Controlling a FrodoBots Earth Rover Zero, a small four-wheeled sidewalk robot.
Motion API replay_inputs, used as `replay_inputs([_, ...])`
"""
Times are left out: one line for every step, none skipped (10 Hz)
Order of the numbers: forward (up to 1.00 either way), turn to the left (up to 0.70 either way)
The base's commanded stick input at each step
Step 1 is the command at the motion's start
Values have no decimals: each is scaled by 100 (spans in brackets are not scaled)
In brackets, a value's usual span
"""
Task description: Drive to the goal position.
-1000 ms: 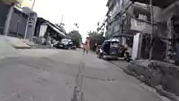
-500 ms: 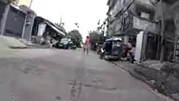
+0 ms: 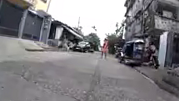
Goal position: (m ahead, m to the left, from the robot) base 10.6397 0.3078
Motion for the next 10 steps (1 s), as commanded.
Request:
replay_inputs([100,0])
replay_inputs([100,0])
replay_inputs([100,0])
replay_inputs([100,0])
replay_inputs([100,0])
replay_inputs([100,0])
replay_inputs([100,0])
replay_inputs([100,0])
replay_inputs([100,0])
replay_inputs([100,7])
